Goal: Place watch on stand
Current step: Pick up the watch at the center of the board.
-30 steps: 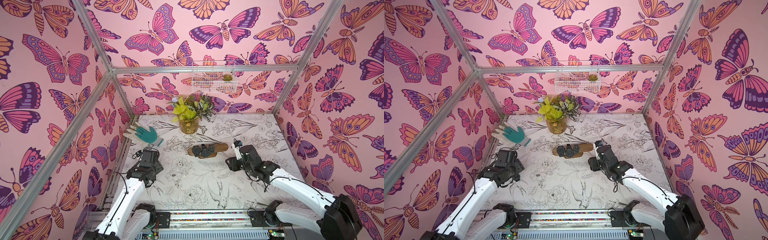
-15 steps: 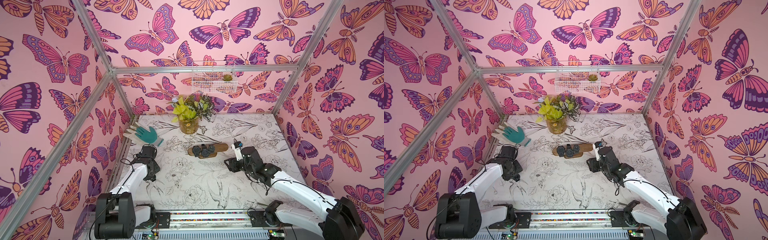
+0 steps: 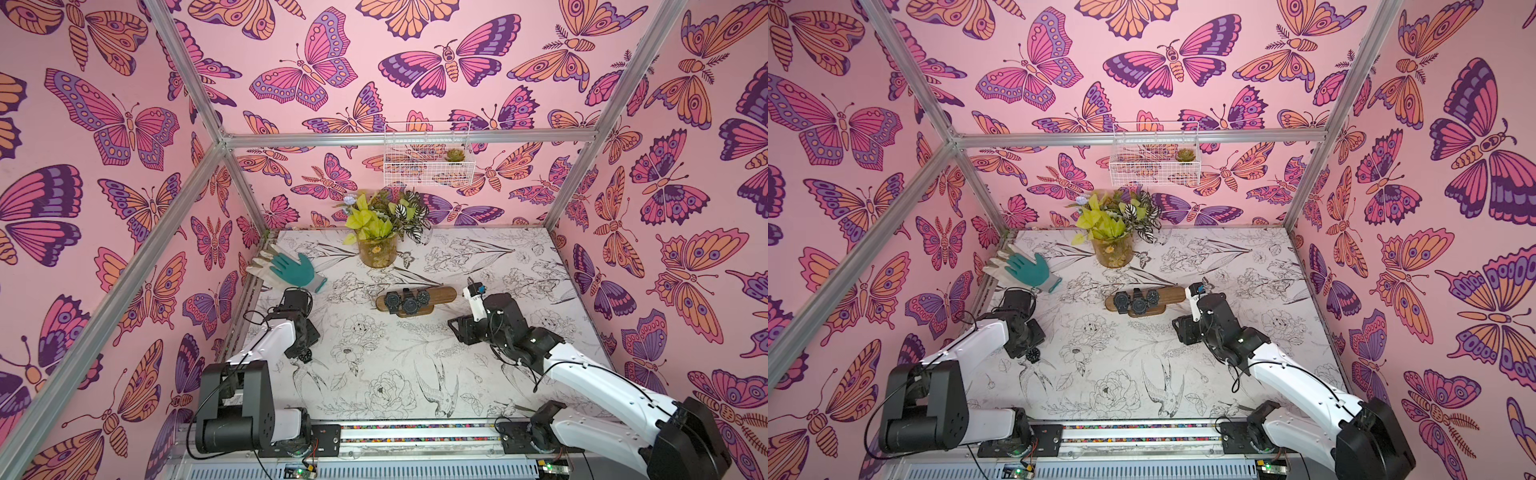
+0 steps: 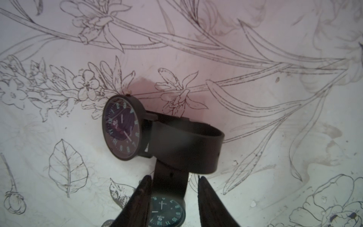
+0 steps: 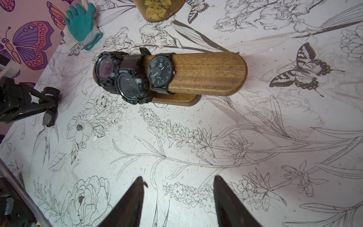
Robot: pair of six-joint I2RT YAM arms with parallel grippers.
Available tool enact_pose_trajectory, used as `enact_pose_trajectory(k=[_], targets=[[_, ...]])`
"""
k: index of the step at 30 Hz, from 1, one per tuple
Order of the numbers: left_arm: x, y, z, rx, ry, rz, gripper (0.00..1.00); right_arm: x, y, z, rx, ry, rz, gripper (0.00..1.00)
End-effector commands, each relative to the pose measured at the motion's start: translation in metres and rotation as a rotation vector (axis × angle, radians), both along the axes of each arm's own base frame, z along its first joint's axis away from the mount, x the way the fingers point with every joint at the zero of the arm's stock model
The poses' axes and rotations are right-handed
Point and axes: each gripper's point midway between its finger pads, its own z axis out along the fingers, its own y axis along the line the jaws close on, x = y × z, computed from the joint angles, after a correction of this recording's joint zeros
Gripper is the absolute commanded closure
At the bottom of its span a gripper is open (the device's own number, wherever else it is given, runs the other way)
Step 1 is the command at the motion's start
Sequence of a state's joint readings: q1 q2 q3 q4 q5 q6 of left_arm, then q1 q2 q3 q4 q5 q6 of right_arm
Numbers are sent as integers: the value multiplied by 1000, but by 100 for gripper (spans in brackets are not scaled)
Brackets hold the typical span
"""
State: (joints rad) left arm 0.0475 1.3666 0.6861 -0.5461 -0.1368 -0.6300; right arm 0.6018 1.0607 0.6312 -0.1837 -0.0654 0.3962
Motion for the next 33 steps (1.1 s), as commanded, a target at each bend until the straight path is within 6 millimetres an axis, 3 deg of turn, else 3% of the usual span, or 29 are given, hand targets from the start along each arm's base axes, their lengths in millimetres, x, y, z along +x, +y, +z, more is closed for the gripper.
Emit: enact_pose_trajectory(k=[1, 8, 15, 22, 29, 33], targets=[[5, 9, 6, 45, -12, -3, 55, -4, -2, -2, 2, 17, 0, 41], [7, 11, 4, 53, -4, 2, 53, -4, 2, 1, 16, 22, 9, 41], [14, 10, -2, 38, 0, 6, 62, -7, -1, 5, 15, 18, 8, 42], [17, 4, 2, 8, -40, -8, 80, -9, 0, 4, 24, 26, 10, 42], [19, -12, 22, -55, -164, -29, 89, -8, 7, 5, 68, 35, 16, 42], [21, -34, 42, -125, -257, -59, 91, -9, 16, 5, 98, 43, 33, 42]])
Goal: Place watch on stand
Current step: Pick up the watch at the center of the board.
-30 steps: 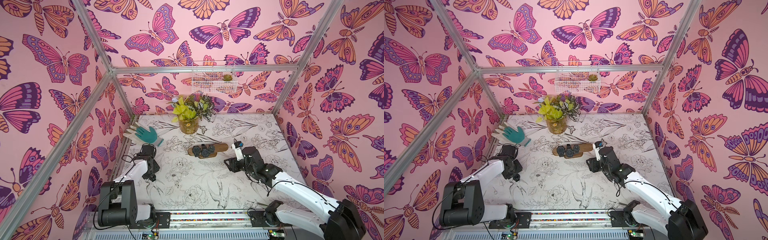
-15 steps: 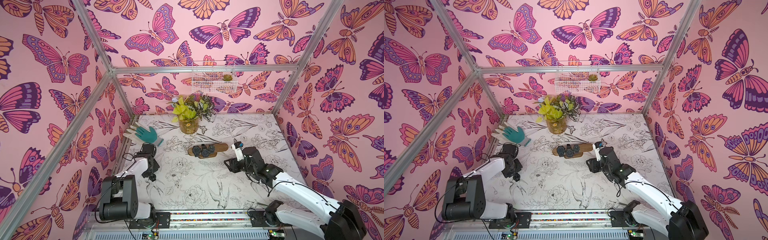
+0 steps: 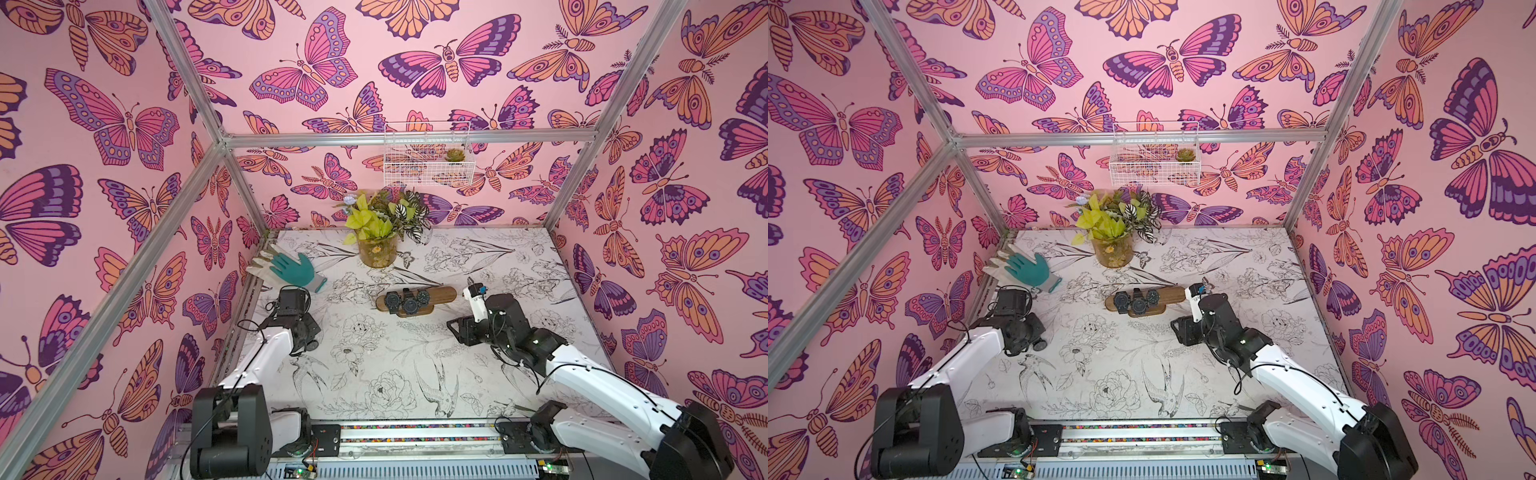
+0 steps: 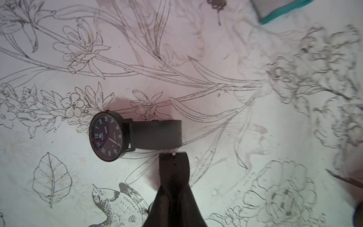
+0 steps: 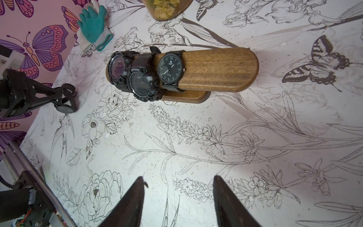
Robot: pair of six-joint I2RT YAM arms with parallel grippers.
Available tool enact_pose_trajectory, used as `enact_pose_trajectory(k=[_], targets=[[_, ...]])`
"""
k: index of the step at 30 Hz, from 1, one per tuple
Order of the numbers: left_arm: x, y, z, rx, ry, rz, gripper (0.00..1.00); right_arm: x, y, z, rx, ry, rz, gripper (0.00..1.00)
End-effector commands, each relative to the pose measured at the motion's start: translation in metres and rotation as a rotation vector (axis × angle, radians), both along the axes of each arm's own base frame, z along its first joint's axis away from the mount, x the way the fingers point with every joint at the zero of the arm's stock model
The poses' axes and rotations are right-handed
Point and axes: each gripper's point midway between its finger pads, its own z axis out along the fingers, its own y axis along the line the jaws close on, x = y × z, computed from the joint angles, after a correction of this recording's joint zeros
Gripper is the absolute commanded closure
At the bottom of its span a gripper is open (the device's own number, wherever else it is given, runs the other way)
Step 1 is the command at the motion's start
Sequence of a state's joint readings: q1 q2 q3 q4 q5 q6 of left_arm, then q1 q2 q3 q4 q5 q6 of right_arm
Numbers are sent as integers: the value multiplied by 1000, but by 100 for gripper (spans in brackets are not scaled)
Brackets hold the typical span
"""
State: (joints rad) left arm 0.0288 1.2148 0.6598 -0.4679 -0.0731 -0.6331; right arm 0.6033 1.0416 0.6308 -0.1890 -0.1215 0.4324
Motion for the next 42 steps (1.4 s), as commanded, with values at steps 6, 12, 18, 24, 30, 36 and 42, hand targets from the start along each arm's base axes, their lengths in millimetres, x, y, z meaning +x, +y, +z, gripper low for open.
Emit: enact_pose_trajectory(k=[6, 12, 18, 24, 30, 36, 42], targets=[[3, -74, 44, -189, -213, -146, 93, -6, 35, 2, 118, 38, 46, 43], [6, -142, 86, -259, -354, -357, 93, -10, 62, 14, 185, 43, 69, 44], [5, -210, 115, -322, -416, -584, 93, -11, 79, 27, 243, 49, 90, 44], [-4, -266, 141, -349, -490, -760, 93, -14, 96, 36, 305, 56, 119, 44], [-19, -299, 160, -338, -547, -895, 93, -9, 94, 46, 331, 22, 95, 48], [-32, -316, 169, -342, -578, -983, 93, -7, 93, 59, 355, -15, 93, 54], [-35, -323, 168, -339, -583, -1011, 93, -8, 94, 64, 364, -25, 102, 57]])
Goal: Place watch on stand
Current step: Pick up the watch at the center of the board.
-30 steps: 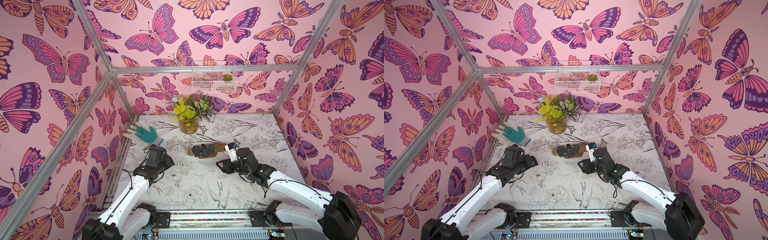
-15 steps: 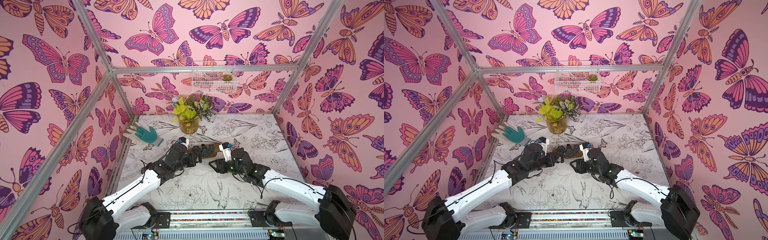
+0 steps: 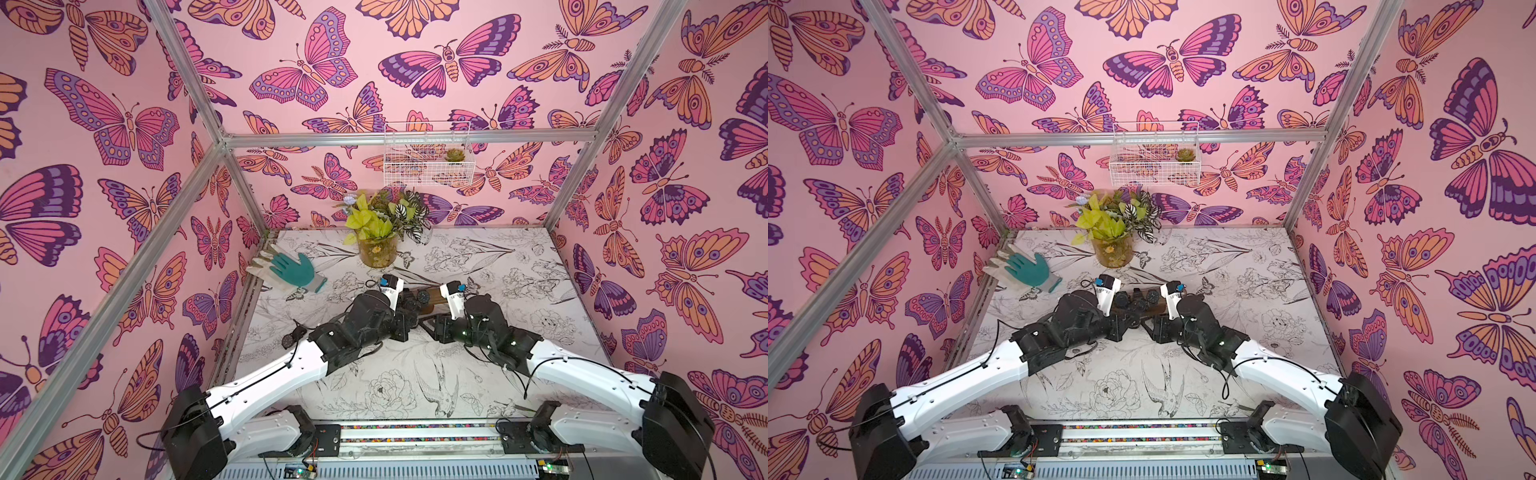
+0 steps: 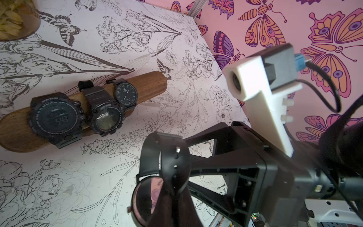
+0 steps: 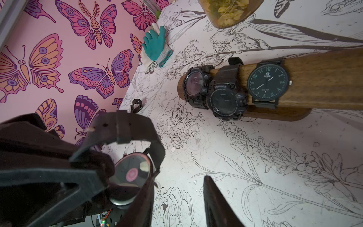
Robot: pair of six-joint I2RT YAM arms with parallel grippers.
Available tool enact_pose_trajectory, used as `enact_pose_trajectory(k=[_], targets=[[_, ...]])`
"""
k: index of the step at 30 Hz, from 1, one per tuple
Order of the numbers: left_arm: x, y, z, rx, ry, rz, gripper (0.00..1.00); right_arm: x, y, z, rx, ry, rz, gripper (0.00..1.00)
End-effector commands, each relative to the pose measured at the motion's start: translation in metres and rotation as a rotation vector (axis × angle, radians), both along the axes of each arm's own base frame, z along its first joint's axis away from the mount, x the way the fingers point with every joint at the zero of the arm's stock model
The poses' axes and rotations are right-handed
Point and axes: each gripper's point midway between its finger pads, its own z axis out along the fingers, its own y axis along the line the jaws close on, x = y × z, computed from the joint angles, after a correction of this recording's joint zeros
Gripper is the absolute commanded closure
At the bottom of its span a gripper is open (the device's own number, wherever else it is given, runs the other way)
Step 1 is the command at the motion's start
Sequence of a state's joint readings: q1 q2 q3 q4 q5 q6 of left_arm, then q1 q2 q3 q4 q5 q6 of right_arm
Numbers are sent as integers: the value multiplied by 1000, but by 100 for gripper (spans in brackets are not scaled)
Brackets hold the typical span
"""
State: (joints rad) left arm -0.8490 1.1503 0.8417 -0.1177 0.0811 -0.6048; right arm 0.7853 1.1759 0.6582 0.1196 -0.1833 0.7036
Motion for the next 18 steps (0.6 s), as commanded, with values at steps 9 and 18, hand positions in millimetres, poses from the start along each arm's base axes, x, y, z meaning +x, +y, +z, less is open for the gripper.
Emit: enact_pose_trajectory(k=[9, 18], targets=[[6, -6, 3, 15, -57, -7, 92, 0, -8, 43, 62, -123, -25, 54], [-2, -20, 11, -43, -62, -85, 92, 2, -7, 28, -5, -97, -17, 57]])
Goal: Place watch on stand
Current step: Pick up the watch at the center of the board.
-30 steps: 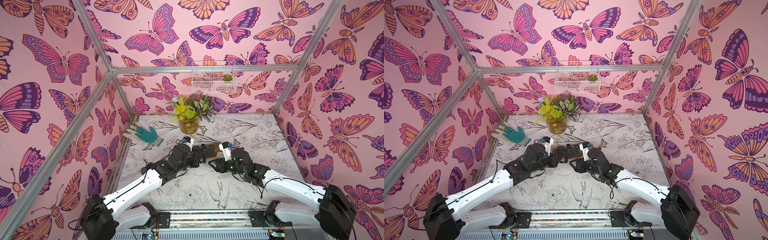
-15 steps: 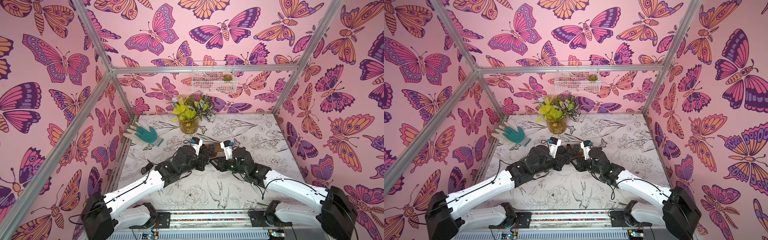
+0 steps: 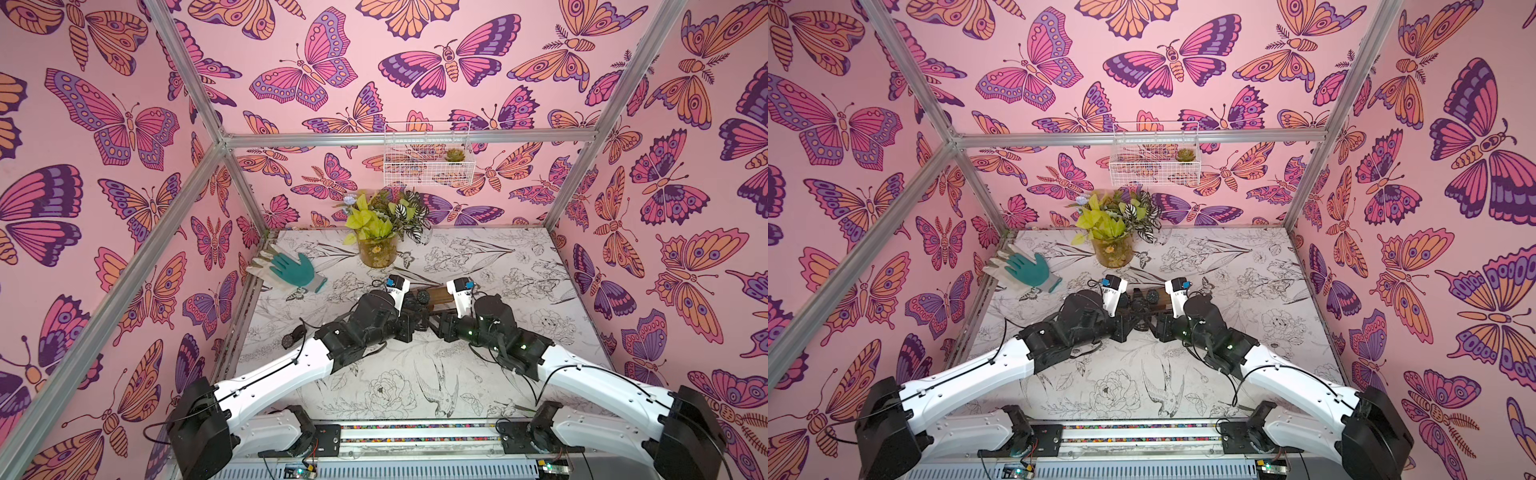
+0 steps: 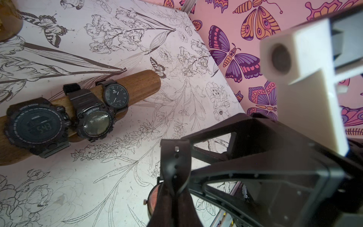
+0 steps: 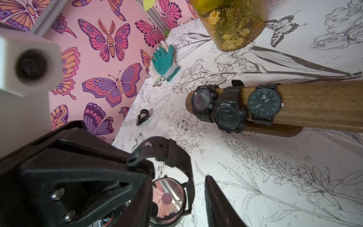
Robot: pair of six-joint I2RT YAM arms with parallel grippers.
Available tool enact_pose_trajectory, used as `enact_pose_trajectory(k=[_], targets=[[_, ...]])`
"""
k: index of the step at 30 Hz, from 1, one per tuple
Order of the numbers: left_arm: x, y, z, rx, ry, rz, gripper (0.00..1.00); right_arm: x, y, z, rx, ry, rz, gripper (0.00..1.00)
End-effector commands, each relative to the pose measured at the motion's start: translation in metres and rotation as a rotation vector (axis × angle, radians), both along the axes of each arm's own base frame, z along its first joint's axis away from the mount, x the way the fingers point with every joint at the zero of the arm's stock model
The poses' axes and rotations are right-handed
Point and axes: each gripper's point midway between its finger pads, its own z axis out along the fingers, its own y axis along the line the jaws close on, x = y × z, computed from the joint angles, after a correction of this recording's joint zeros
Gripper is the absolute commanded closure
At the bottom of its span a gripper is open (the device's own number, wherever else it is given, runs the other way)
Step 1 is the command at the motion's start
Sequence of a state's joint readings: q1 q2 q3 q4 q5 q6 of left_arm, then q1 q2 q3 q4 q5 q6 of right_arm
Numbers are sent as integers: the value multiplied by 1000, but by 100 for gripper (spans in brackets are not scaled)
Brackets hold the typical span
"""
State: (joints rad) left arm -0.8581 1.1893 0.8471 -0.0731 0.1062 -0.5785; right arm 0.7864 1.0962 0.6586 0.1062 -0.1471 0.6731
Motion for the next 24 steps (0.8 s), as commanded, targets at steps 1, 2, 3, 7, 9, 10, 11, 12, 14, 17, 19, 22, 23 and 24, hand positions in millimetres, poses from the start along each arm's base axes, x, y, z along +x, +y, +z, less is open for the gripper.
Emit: enact_pose_trajectory(k=[1, 2, 3, 7, 9, 10, 11, 12, 14, 17, 19, 22, 23, 24], targets=[[-3, -7, 15, -45, -50, -42, 92, 3, 0, 1, -34, -13, -5, 58], [-4, -7, 16, -48, -52, -44, 92, 3, 1, 0, -38, -14, -4, 59], [-4, -7, 17, -48, -53, -48, 92, 4, 0, 0, -40, -14, -6, 60], [-6, -10, 17, -50, -55, -68, 92, 4, 3, 1, -38, -18, 3, 69], [-6, -10, 15, -47, -52, -68, 92, 5, 2, 3, -44, -17, -1, 75], [-6, -10, 15, -45, -52, -69, 91, 7, 0, 2, -57, -14, -16, 78], [-6, -11, 13, -41, -50, -70, 90, 7, -2, 2, -68, -12, -25, 81], [-6, -12, 12, -40, -49, -75, 89, 8, -4, 2, -78, -18, -31, 84], [-7, -14, 10, -35, -45, -83, 88, 11, -8, 2, -96, -24, -51, 89], [-6, -14, 6, -24, -45, -81, 85, 14, -16, -1, -158, -33, -89, 94], [-5, -13, 4, -15, -48, -73, 80, 15, -21, -2, -214, -51, -110, 98], [1, -5, 0, 27, -51, -26, 65, 16, -25, 1, -294, -86, -129, 100], [3, -1, -2, 47, -51, -1, 60, 16, -26, 1, -319, -93, -133, 100], [4, 3, -4, 67, -52, 13, 56, 16, -28, 2, -348, -105, -137, 100]])
